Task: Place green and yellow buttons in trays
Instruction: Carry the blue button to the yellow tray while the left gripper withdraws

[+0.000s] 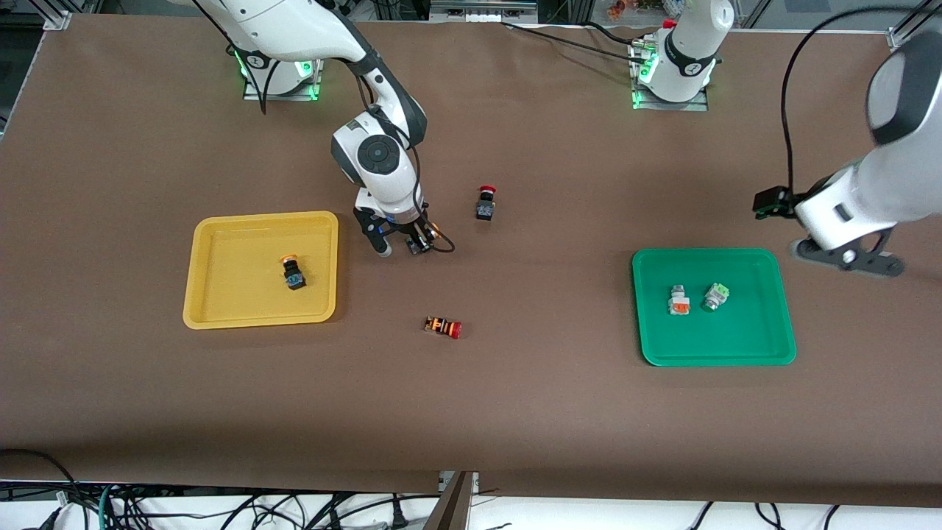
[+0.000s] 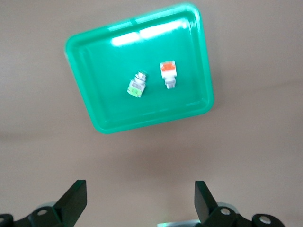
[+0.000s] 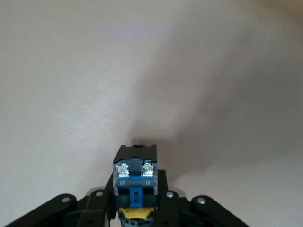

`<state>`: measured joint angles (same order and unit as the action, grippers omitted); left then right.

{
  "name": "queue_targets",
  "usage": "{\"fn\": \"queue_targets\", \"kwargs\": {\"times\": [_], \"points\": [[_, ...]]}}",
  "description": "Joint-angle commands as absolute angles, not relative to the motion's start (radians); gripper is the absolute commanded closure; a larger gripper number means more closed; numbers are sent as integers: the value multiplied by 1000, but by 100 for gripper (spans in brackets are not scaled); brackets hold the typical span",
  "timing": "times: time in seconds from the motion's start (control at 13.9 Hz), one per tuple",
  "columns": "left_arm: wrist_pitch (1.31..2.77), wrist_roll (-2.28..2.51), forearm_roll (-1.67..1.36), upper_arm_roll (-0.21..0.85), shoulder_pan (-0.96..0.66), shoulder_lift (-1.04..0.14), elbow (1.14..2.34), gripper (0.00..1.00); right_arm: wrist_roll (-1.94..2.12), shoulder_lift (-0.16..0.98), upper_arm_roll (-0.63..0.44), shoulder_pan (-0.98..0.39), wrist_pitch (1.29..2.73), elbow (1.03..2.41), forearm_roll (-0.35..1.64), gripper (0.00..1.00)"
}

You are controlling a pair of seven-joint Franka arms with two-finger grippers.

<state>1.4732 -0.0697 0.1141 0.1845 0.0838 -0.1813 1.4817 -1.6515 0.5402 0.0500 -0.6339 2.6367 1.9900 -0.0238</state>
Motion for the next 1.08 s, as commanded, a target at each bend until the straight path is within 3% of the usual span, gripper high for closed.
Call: {"fn": "queue_targets", "kwargs": {"times": [0.0,0.22,0.43,0.86,1.0], "points": [[1570,32,88,70,-3,-34,1554,0,-1499,456,11,-632,2512,1993,-17,100],[1683,28,-29,-12,-34,70,1710,0,-1210,373,-70,-630,2344,1993,-12,100],[1572,9,-11,-3,-29,65,1686,0,-880,328,-150,-630,2241,2003,-11,100],[1554,-3,40,-8,-29,26,1620,0,-213,241,-368,-629,2249,2092,104,100],[1554,0,40,-8,-28,26,1620,0,-41,221,-422,-629,2333,2153,123,100]]}}
